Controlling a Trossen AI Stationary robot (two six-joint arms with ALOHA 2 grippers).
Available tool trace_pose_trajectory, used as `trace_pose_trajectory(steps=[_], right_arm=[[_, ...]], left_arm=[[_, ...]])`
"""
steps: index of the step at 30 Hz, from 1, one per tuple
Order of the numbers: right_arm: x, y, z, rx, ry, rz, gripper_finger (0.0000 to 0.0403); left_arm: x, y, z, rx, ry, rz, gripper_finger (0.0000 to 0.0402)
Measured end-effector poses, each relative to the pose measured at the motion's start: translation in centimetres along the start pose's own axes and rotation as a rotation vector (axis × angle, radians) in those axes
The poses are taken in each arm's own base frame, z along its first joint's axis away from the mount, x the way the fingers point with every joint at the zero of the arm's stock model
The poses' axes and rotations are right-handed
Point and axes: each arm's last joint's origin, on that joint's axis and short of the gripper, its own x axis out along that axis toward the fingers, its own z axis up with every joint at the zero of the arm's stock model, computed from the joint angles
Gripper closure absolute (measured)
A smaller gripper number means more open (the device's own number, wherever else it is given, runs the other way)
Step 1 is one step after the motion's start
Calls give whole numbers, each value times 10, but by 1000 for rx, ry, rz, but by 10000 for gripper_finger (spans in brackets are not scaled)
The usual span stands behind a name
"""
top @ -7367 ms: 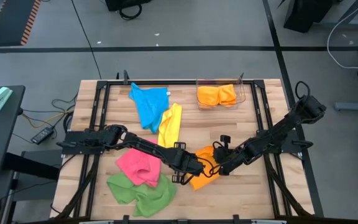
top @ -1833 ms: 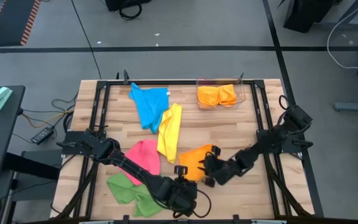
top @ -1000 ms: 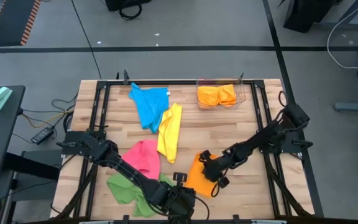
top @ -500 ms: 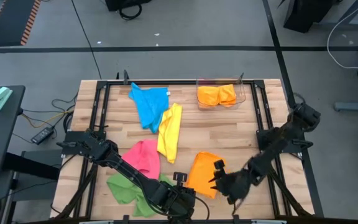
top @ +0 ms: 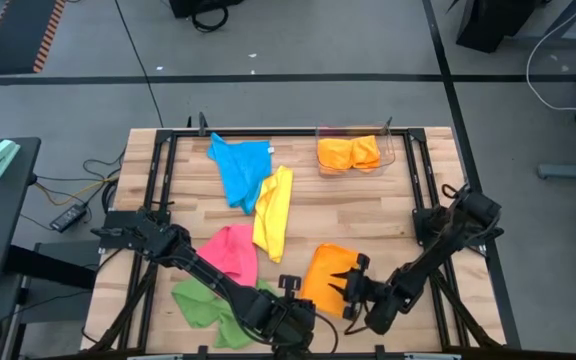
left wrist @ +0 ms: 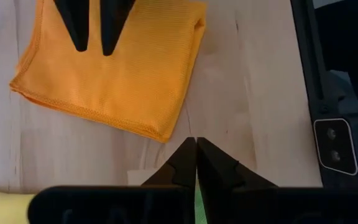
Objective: Fold microfiber towels
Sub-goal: Fold the orange microfiber cloth
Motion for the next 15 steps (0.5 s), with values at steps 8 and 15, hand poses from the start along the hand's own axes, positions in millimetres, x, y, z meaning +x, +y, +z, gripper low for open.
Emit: trace_pose_trajectory(steps=[8, 15], right_arm=[[21, -5, -14, 21, 135, 48, 274], [40, -15, 1, -248, 254, 181, 274]], left_arm=[[-1, -2, -2, 7, 7, 1, 382], [-1, -1, -2, 3, 7, 1, 382]])
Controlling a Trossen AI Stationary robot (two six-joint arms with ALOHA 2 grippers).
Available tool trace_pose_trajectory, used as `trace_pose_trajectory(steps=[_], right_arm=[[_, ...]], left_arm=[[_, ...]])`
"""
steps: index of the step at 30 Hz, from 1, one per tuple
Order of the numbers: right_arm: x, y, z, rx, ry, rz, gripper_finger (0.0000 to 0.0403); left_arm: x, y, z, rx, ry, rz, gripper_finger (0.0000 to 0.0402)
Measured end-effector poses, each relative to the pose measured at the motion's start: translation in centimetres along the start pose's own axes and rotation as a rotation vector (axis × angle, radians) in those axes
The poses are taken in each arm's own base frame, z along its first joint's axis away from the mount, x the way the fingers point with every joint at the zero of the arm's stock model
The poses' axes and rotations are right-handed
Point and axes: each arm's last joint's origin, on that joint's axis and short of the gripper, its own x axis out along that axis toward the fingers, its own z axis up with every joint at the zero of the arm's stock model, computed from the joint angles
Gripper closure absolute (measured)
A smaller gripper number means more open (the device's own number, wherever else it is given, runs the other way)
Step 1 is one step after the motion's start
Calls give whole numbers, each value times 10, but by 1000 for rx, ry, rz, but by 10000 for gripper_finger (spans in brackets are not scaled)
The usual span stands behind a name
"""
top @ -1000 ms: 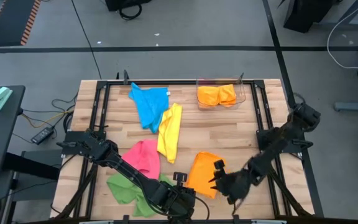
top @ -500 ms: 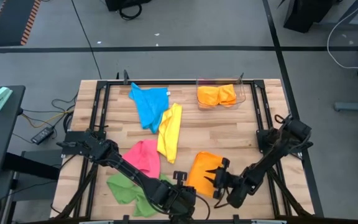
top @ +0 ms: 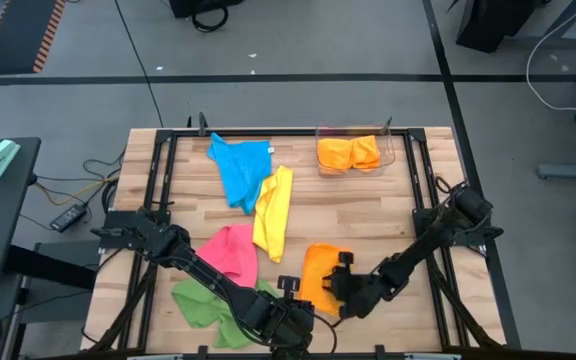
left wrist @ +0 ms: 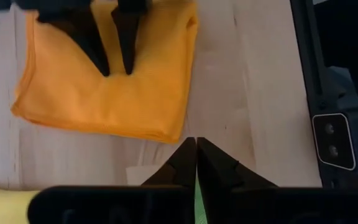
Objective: Fold microfiber towels
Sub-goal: Fold the orange microfiber cloth
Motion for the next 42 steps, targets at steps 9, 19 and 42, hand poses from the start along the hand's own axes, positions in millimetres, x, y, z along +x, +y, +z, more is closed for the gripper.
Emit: trace_pose_trajectory(steps=[9, 19, 42], right_arm=[[-9, -31, 28, -217, 62, 179, 274], [-69, -18, 49, -161, -127, 214, 274], [-98, 39, 8, -211, -227, 198, 272]], left_arm=[[0, 0, 0, 3, 0, 0, 382], [0, 0, 0, 14, -2, -1, 363], [43, -11, -26, 330, -83, 219, 395]])
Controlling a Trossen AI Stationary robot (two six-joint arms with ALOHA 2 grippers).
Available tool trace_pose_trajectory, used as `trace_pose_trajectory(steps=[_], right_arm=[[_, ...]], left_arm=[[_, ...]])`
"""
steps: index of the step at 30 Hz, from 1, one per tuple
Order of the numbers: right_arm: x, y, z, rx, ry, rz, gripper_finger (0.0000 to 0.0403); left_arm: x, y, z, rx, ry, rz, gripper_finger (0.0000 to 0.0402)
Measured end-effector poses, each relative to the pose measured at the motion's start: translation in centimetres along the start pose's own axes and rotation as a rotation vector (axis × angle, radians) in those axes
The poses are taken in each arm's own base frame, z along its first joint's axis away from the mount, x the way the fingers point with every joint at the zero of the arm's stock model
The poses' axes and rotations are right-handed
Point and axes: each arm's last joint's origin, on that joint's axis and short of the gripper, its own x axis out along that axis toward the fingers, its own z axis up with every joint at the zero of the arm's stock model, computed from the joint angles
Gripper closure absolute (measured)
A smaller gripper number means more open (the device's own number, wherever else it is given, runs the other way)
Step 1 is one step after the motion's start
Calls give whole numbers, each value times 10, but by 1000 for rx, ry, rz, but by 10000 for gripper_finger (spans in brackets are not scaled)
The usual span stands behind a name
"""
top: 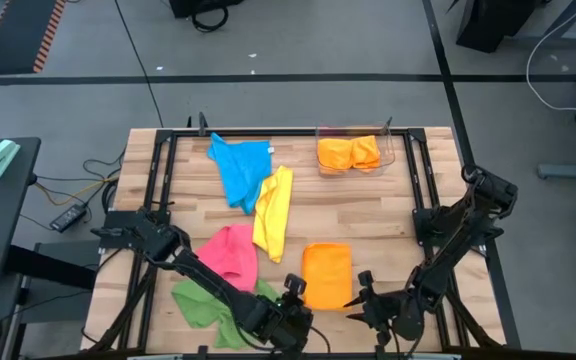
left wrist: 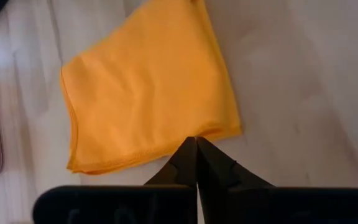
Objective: Fold microfiber towels
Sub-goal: Fold the orange microfiber cloth
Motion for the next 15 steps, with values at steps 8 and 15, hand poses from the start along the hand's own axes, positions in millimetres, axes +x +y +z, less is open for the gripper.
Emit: trace_pose_trajectory(steps=[8, 15], right_arm=[[8, -10, 2, 12, 23, -13, 272], [13, -7, -3, 5, 49, 34, 264]], left_arm=[[-30, 37, 1, -62, -249, -62, 383], [-19, 45, -26, -105, -488, -153, 394]])
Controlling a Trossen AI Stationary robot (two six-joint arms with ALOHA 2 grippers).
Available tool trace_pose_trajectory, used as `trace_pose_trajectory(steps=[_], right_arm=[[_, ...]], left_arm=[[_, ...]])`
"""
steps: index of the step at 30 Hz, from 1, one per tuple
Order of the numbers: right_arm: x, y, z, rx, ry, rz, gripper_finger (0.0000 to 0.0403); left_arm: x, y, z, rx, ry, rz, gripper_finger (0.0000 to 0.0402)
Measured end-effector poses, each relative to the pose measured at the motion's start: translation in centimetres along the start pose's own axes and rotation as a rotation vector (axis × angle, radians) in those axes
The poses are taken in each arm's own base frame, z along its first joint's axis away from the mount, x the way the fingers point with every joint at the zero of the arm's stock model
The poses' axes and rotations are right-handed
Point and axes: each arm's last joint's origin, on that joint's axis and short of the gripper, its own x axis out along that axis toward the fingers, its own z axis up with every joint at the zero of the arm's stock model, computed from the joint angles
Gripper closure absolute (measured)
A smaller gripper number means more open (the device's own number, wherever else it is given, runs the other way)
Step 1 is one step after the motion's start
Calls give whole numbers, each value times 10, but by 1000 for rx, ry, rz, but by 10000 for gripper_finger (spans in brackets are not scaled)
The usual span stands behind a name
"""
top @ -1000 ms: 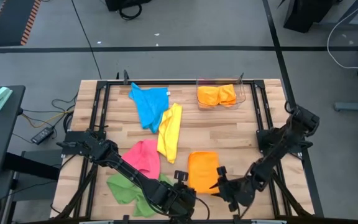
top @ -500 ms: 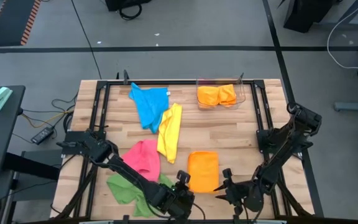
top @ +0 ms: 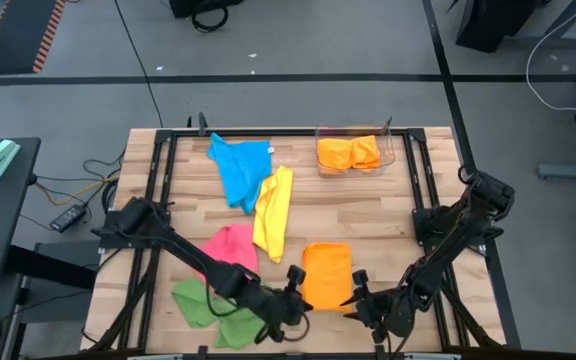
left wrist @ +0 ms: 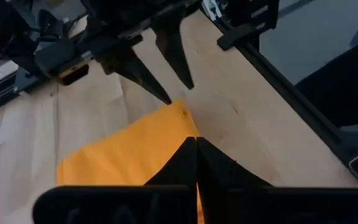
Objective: Fold microfiber towels
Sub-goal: Fold the orange microfiber cloth
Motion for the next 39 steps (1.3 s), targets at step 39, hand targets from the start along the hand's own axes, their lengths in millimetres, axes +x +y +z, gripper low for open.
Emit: trace_pose_trajectory(steps=[39], right_arm=[[69, 19, 10, -187, 249, -191, 215]], left_arm=[[-54, 29, -75, -333, -260, 163, 373]])
